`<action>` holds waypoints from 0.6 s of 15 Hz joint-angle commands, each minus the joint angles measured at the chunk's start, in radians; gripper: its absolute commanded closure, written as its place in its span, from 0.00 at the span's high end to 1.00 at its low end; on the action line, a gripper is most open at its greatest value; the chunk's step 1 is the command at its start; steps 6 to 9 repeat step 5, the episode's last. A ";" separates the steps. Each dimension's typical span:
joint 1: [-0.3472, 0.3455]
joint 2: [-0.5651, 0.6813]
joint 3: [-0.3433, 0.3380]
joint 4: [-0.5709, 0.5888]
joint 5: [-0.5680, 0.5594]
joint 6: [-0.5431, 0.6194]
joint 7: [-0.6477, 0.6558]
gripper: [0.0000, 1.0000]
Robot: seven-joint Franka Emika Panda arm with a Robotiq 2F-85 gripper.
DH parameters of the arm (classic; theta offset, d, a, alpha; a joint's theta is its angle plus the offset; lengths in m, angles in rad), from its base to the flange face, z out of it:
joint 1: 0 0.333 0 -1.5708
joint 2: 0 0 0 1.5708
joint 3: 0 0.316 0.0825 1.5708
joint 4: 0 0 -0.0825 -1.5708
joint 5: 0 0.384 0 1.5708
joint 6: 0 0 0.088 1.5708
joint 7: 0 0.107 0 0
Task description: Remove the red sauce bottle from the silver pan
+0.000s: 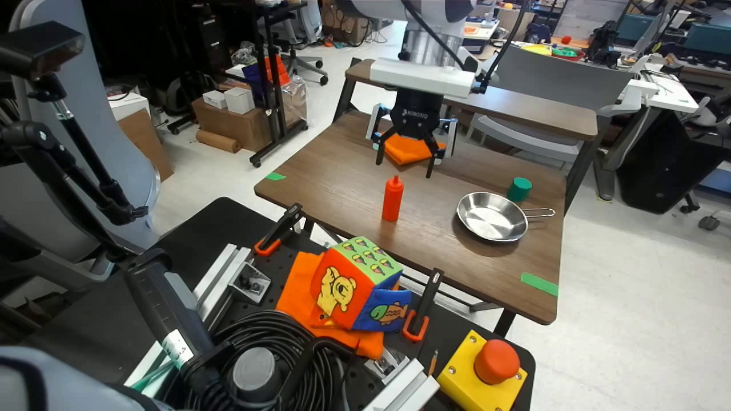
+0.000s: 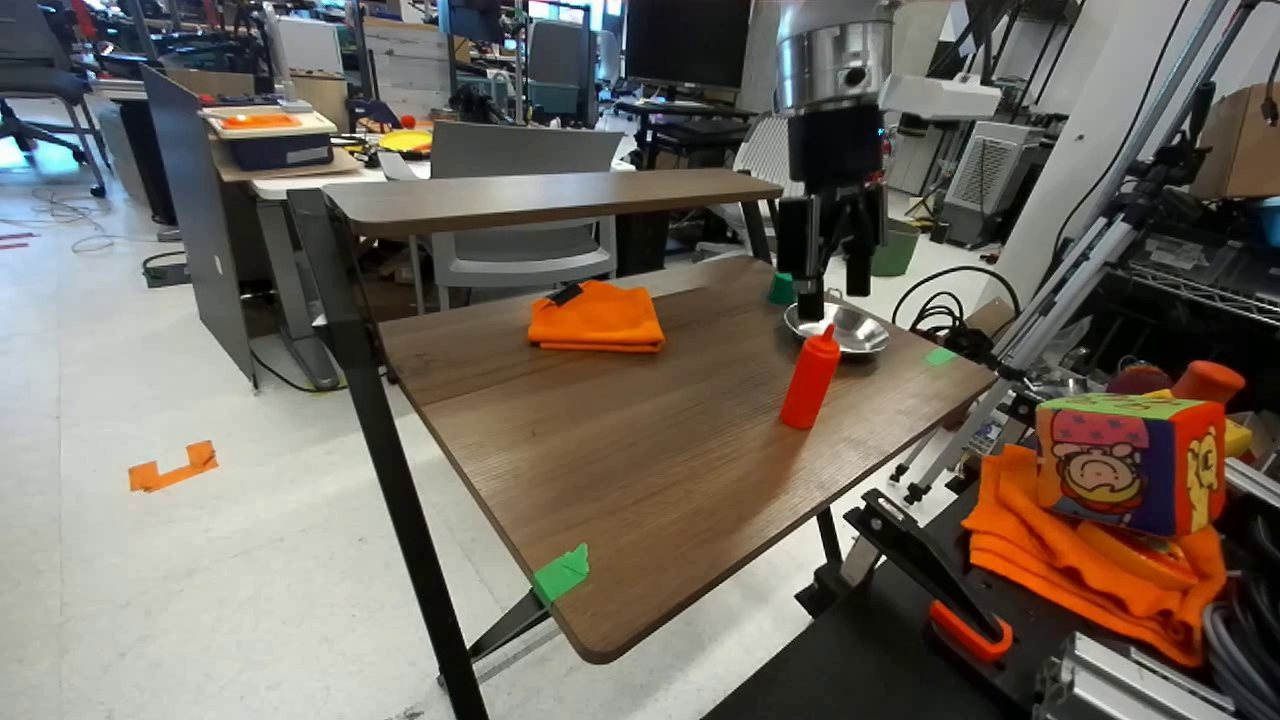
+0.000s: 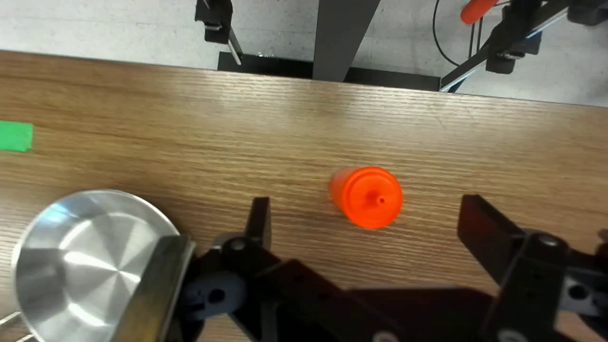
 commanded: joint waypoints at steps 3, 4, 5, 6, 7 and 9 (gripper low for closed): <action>-0.050 -0.139 -0.117 -0.053 0.002 -0.136 0.135 1.00; -0.070 -0.126 -0.142 -0.045 -0.003 -0.153 0.144 1.00; -0.096 -0.101 -0.165 -0.032 0.004 -0.155 0.146 1.00; -0.096 -0.101 -0.165 -0.032 0.004 -0.155 0.146 1.00; -0.096 -0.101 -0.165 -0.032 0.004 -0.155 0.146 1.00; -0.096 -0.101 -0.165 -0.032 0.004 -0.155 0.146 1.00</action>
